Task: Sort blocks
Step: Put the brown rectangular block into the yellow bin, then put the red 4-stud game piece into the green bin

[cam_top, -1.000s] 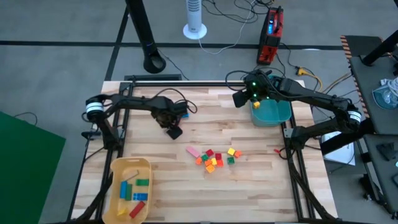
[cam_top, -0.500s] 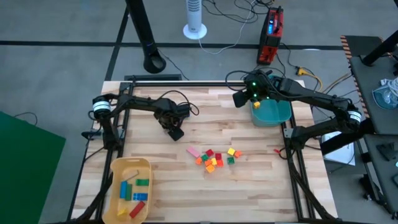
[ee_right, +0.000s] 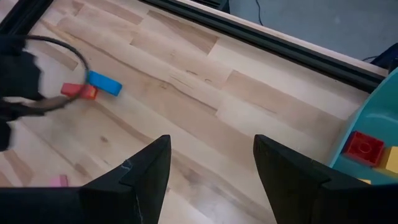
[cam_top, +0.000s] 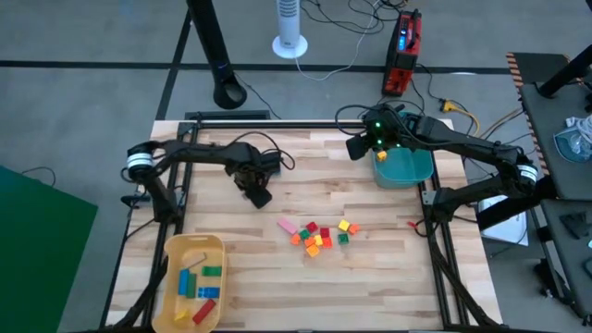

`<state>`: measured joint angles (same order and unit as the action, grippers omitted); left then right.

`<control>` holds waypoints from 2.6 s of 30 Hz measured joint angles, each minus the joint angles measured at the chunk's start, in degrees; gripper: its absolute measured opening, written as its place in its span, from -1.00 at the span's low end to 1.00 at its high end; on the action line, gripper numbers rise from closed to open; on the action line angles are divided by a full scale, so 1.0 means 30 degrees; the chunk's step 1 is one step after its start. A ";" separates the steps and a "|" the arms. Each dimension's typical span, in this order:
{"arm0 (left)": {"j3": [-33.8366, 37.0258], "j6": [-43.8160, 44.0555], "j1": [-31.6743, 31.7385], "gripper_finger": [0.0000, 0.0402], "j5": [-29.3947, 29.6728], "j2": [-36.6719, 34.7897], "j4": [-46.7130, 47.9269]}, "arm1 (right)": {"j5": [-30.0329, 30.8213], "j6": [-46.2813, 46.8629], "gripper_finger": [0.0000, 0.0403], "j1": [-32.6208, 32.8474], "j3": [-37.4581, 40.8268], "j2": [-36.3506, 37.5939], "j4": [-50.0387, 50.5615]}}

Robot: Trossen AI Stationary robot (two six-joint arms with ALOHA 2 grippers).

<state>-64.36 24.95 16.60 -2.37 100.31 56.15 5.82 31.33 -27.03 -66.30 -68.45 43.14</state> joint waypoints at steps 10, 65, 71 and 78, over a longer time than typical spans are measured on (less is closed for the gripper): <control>-0.3680 0.3127 -0.3804 -0.58 -0.1483 -0.5169 0.6654 | 0.0066 -0.0461 0.09 -0.0001 0.0106 0.0000 -0.0058; -0.3323 1.8674 -1.4324 0.15 0.5614 -0.6660 0.3026 | -0.6392 -0.8947 -0.66 0.9646 0.1290 -1.1052 -1.0742; -0.3323 1.8731 -1.4346 0.15 0.5454 -0.5935 0.2853 | -0.5770 -0.9676 -0.91 0.9639 0.1290 -1.1275 -1.0564; -0.3323 1.8761 -1.4339 0.15 0.5450 -0.5758 0.2845 | -0.5064 -0.9648 -0.95 0.9624 0.1290 -1.1336 -1.0499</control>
<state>-74.32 81.23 -26.41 13.98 83.04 64.69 -9.37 2.39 1.85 -62.43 -102.45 11.64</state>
